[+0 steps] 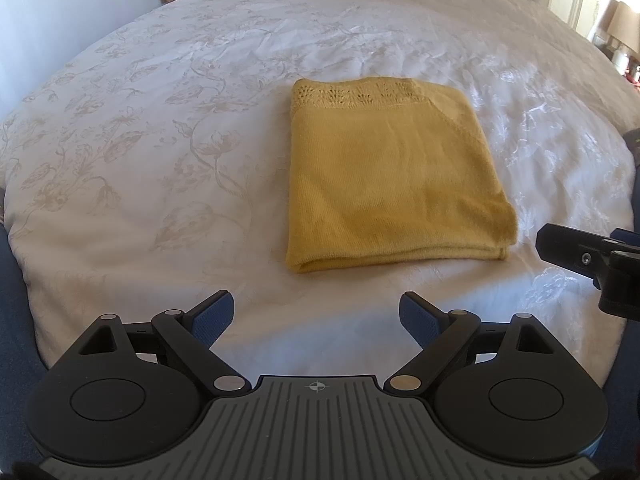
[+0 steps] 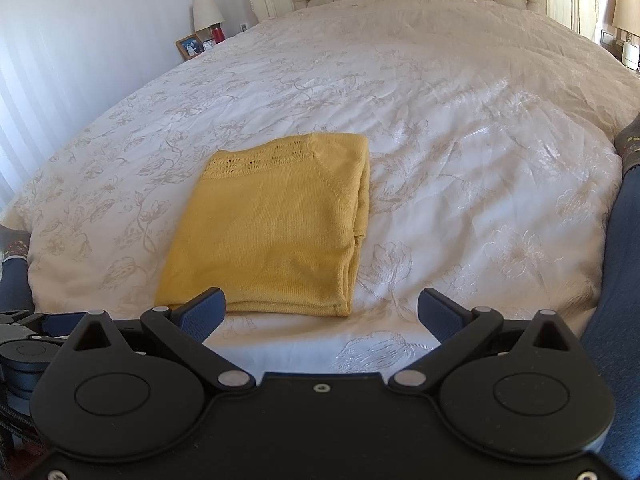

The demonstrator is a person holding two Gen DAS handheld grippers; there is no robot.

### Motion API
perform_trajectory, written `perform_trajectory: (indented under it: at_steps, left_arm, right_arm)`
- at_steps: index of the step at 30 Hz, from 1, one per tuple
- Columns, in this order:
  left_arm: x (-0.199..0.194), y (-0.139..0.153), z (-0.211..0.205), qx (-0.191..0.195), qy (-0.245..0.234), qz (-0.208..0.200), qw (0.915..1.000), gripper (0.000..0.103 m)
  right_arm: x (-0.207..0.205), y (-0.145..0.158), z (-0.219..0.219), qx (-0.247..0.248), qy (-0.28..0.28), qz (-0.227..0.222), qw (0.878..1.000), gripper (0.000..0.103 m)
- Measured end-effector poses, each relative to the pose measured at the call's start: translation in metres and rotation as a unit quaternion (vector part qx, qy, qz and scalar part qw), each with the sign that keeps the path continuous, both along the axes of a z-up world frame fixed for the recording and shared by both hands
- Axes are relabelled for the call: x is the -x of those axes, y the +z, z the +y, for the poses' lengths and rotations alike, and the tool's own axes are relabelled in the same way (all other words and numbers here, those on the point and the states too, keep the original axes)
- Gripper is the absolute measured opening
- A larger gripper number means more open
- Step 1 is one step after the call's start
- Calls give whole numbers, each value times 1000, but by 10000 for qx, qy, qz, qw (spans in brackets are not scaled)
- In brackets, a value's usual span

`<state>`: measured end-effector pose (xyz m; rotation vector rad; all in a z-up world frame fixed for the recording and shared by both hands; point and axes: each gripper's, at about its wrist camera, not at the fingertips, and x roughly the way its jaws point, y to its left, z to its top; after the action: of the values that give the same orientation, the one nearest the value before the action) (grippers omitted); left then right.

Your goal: Fold small clothes

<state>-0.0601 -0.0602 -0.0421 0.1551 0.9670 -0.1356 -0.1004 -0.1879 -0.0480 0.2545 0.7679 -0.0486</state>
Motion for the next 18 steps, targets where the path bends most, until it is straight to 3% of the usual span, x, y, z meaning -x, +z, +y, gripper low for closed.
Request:
perform_trajectory:
  at_steps: [18]
  left_arm:
    - [-2, 0, 1, 3, 1, 23, 10000, 91]
  right_arm:
    - [-3, -1, 4, 39, 48, 6, 10000, 102]
